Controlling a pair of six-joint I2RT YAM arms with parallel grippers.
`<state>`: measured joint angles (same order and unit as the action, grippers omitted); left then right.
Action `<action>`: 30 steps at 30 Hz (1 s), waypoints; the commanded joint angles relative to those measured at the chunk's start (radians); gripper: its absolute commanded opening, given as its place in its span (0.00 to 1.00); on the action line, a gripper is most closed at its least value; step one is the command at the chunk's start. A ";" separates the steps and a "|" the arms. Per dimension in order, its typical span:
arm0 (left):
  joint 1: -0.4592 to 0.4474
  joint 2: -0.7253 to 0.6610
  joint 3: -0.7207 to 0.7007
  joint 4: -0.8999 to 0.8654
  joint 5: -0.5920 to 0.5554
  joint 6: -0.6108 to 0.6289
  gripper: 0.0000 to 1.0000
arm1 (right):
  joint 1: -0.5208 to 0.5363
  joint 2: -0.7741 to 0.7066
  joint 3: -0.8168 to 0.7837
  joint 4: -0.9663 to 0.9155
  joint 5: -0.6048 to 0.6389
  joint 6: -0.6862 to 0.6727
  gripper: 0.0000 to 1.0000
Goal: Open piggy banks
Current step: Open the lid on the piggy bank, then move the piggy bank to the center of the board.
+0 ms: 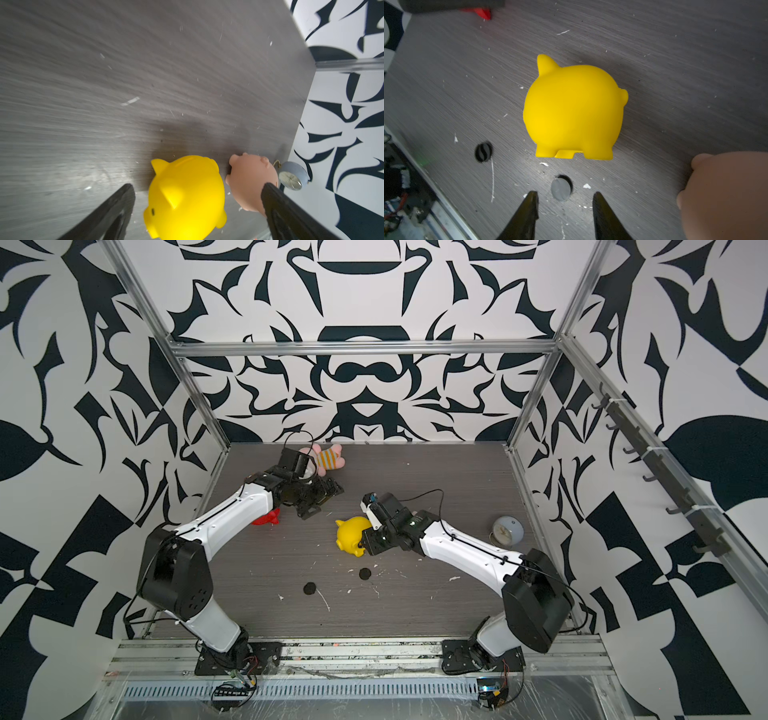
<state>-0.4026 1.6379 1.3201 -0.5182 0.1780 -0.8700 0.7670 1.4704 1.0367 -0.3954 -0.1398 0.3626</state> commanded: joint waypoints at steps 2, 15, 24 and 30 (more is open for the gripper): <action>0.069 -0.128 -0.039 0.014 -0.142 0.029 0.99 | -0.004 -0.041 -0.084 0.160 -0.086 0.117 0.55; 0.270 -0.399 -0.298 0.129 -0.143 -0.063 0.99 | -0.004 0.153 -0.052 0.373 -0.066 0.282 0.85; 0.301 -0.417 -0.332 0.146 -0.106 -0.062 0.99 | -0.005 0.337 0.135 0.370 -0.007 0.237 0.84; 0.303 -0.400 -0.328 0.168 -0.049 -0.064 0.99 | -0.006 0.510 0.366 0.323 -0.030 0.176 0.80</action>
<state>-0.1047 1.2343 0.9981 -0.3759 0.0837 -0.9325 0.7650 1.9530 1.3102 -0.0658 -0.1719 0.5838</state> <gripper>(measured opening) 0.994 0.801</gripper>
